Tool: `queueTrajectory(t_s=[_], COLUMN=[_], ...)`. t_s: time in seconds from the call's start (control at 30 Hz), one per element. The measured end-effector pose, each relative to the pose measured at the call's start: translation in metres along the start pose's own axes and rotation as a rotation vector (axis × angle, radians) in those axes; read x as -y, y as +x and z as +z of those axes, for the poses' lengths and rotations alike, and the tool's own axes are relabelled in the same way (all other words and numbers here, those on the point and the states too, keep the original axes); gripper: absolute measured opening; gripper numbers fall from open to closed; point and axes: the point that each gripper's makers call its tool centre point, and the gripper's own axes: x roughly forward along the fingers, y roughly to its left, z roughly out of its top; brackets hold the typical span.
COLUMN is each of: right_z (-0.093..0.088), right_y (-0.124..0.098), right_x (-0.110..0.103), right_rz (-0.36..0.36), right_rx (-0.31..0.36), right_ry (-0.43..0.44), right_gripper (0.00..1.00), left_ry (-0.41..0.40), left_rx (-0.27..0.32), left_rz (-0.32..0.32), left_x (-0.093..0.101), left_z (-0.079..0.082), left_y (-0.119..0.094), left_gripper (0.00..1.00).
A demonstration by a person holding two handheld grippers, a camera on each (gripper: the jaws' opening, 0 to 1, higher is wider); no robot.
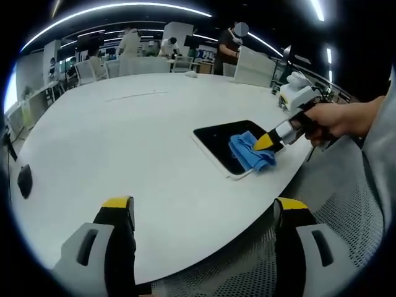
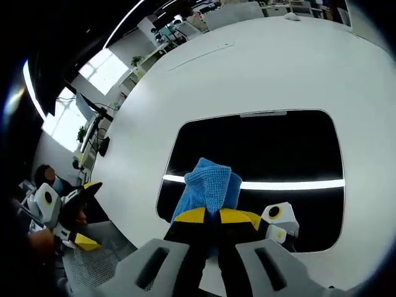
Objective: Wipe the mirror surface with the cleaning cloth until all visible marks leave the cleaned area.
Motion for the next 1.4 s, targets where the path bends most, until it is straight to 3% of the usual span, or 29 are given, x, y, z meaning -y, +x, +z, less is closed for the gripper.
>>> queueTrajectory(t_s=[0.83, 1.4], right_z=[0.001, 0.003], right_y=[-0.012, -0.015], right_x=[0.028, 0.031], right_rz=[-0.017, -0.026], right_rx=[0.006, 0.004], right_ry=[0.023, 0.008], right_gripper=[0.00, 0.00], left_ry=[0.003, 0.001], left_rx=[-0.008, -0.008], left_rz=[0.001, 0.001], left_x=[-0.004, -0.001], left_z=[-0.004, -0.001], left_y=[0.002, 0.001], left_gripper=[0.92, 0.92])
